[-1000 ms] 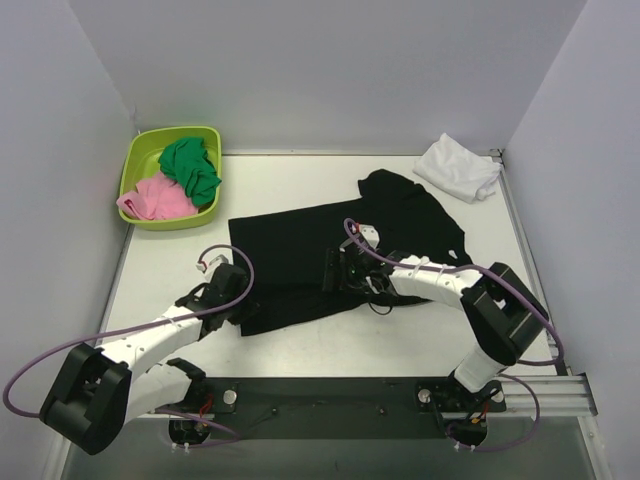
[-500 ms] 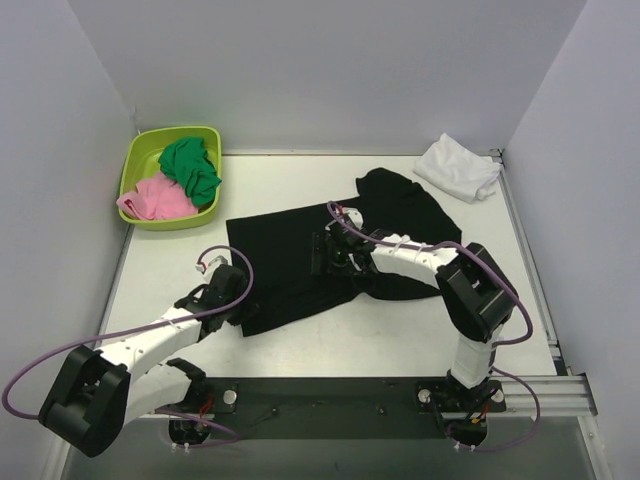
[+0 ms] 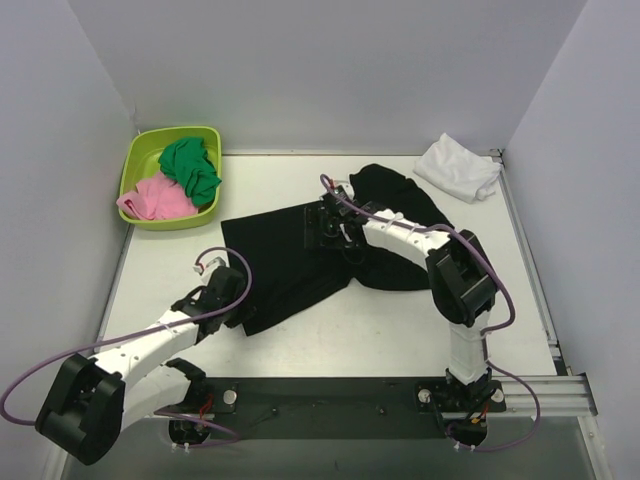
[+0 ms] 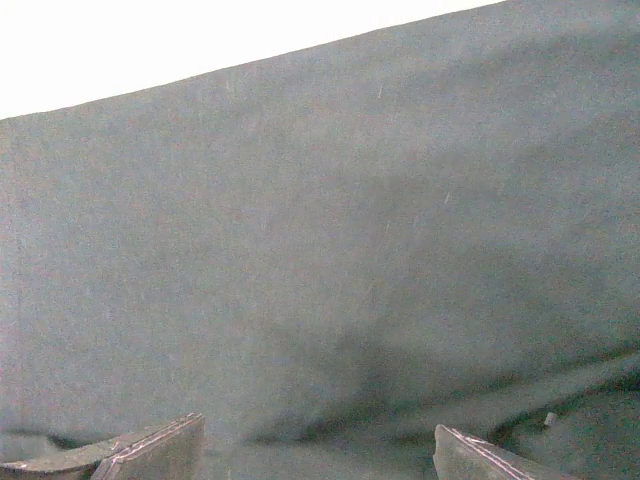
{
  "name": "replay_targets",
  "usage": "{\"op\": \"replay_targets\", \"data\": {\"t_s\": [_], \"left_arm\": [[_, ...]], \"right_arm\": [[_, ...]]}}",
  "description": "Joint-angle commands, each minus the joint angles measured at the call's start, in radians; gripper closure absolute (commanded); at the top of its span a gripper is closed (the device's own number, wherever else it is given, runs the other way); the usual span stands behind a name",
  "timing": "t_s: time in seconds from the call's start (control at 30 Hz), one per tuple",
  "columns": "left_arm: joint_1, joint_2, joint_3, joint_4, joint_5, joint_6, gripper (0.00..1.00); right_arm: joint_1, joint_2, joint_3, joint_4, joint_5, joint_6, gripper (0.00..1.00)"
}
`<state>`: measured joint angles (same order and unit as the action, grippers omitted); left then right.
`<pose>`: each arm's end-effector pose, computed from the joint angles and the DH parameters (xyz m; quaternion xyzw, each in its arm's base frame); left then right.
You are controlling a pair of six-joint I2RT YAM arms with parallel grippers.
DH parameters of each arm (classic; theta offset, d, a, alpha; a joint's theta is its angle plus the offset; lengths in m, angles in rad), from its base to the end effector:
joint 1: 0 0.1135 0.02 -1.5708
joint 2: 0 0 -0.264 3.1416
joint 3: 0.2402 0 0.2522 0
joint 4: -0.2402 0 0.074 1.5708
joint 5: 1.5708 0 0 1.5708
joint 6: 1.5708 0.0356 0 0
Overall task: Fold and stack the t-shirts
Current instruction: Fold the flattened tshirt in 1/3 of the way
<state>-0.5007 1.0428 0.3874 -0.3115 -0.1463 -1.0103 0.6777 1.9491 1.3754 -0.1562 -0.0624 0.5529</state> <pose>0.1602 -0.0818 0.1499 -0.2610 0.9160 -0.1526 0.2637 0.3394 0.2760 0.2032 -0.0696 0.9099 0.2587 0.3167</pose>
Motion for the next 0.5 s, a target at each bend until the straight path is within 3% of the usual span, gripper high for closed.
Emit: {"op": "replay_targets", "data": {"t_s": [0.0, 0.17, 0.47], "left_arm": [[0.010, -0.049, 0.013, -0.063, -0.026, 0.030, 1.00], [0.024, -0.093, 0.036, -0.121, -0.024, 0.052, 1.00], [0.036, -0.144, 0.194, -0.180, 0.085, 0.102, 1.00]], "right_arm": [[-0.084, 0.010, 0.111, -0.078, 0.032, -0.077, 0.00], [-0.173, -0.105, 0.082, -0.109, 0.039, -0.114, 0.00], [-0.277, -0.468, -0.283, -0.134, 0.153, -0.074, 0.00]]}}
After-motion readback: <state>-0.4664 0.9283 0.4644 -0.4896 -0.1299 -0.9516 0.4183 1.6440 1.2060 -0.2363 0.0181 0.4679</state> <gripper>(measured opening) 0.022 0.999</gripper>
